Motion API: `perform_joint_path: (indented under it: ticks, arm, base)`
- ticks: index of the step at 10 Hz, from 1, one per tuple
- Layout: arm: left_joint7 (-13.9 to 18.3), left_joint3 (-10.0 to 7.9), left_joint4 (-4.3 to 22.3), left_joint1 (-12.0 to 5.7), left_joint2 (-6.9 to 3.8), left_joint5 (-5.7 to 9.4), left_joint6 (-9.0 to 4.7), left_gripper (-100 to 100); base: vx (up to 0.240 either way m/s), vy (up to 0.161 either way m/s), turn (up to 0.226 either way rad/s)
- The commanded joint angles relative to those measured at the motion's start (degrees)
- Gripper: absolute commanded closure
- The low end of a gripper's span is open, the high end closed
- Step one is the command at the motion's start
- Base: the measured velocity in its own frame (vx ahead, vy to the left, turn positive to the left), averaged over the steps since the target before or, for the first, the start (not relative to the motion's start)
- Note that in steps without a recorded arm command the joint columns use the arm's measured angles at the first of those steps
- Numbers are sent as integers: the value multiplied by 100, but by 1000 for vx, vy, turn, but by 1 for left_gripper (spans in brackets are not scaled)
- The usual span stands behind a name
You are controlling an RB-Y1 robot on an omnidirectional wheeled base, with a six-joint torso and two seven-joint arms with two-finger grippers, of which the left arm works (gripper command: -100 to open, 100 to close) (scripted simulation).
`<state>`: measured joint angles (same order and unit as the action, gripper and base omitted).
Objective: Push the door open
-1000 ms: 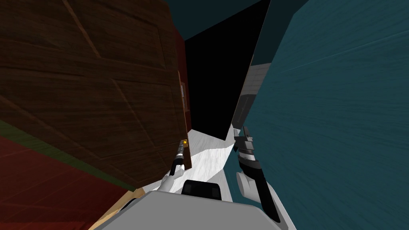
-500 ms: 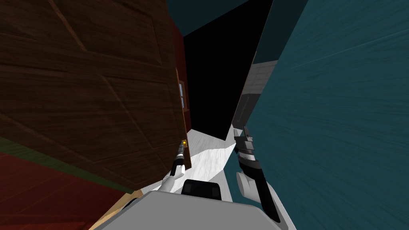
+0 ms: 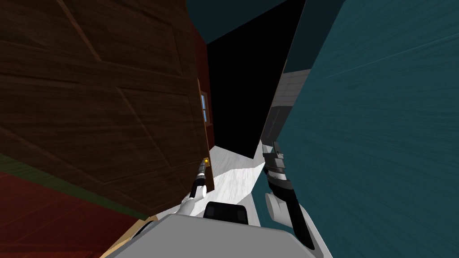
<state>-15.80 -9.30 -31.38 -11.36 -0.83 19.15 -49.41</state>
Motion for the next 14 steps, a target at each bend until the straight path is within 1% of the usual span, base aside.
perform_joint_path:
  ticks: [1, 2, 4, 5, 7, 8, 9, 10, 11, 12, 13, 14]
  arm:
    - [-56, -48, -197, 50, -43, 25, 28, 100]
    - [-98, -117, -200, 43, -84, 80, 18, 100]
    - [-159, -219, -204, 31, -109, 161, 3, 100]
    - [-155, 24, -249, 98, -129, 171, 70, -100]
    - [-152, 278, -224, 75, -174, 226, 60, -100]
    - [-152, 353, -217, 68, -178, 242, 58, -100]
    - [-150, 507, -202, 54, -176, 275, 52, -100]
    - [-149, 587, -194, 47, -169, 292, 49, -100]
    - [-148, 750, -178, 32, -141, 326, 43, -100]
    - [-147, 831, -170, 25, -121, 344, 40, -100]
    - [-146, 990, -154, 11, -69, 378, 34, -100]
    - [-145, 1066, -147, 4, -37, 394, 32, -100]
  base:
    - [130, 1, 38]
    - [158, 3, 35]
    - [203, 1, 75]
    - [63, 11, 260]
    - [-84, 4, 240]
    - [-92, 23, 154]
    - [-74, 15, 219]
    - [-66, 1, 197]
    - [-60, -10, 217]
    - [-50, -19, 193]
    - [-54, -29, 208]
    - [-53, -35, 163]
